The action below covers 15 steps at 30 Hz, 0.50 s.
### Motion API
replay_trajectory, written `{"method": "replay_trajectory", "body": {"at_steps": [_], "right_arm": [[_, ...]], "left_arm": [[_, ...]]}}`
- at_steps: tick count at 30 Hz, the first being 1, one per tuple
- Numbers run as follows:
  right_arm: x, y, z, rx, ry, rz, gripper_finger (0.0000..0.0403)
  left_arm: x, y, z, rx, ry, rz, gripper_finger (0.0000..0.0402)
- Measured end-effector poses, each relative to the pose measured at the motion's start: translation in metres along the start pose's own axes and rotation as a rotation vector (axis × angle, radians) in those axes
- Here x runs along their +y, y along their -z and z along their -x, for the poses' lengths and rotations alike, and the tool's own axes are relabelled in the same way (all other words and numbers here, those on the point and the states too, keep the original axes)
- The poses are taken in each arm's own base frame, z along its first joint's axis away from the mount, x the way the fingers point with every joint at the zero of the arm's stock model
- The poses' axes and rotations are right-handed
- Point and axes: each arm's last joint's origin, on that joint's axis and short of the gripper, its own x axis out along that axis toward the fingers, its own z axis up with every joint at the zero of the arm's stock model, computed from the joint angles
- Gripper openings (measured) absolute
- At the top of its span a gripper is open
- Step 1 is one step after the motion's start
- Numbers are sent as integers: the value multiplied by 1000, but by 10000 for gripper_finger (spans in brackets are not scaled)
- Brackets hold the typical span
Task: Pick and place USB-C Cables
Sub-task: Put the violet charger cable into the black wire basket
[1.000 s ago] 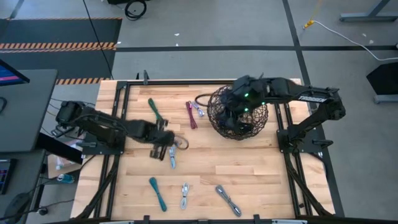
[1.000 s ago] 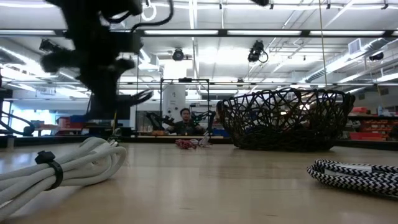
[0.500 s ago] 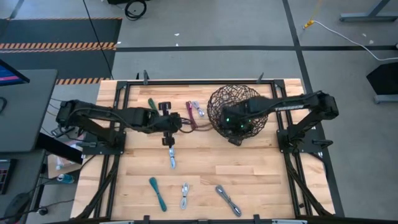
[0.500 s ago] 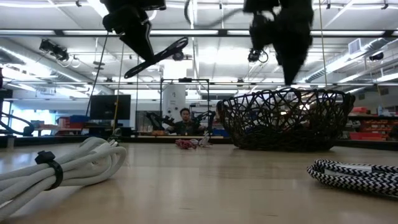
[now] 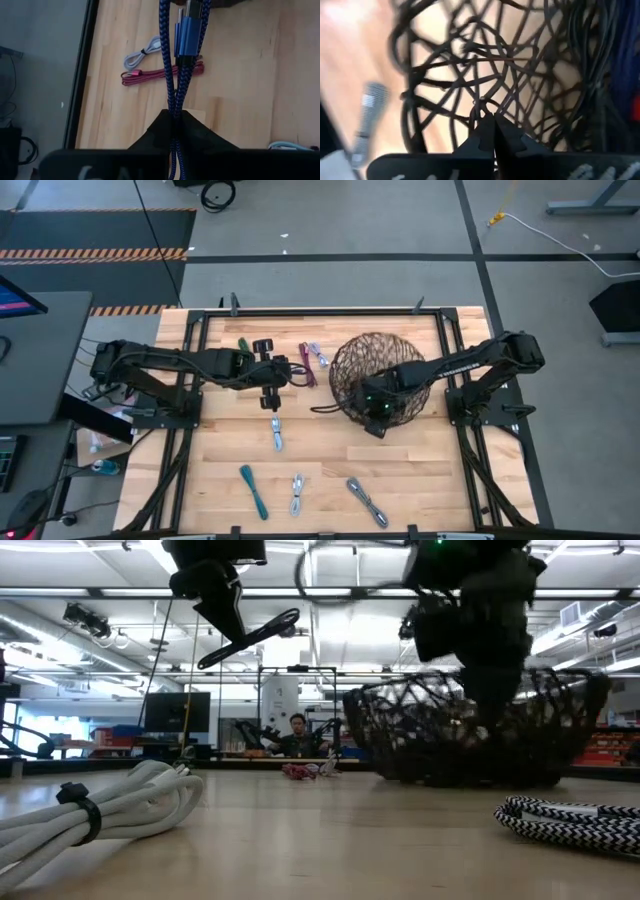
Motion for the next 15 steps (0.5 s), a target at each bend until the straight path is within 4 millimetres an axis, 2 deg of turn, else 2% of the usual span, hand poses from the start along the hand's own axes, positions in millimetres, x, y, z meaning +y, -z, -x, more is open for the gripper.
{"method": "replay_trajectory", "body": {"at_steps": [4,9,12,15], "right_arm": [[22,-10,9,-87,-82,33,0],[52,-26,35,-198,-164,106,0],[66,-36,57,-274,-158,164,0],[80,-45,91,-355,-130,230,0]], "left_arm": [[0,0,0,-1,1,0,20],[0,-1,0,-10,0,4,20],[0,-2,0,-18,0,7,19],[0,-2,0,-22,1,-19,19]]}}
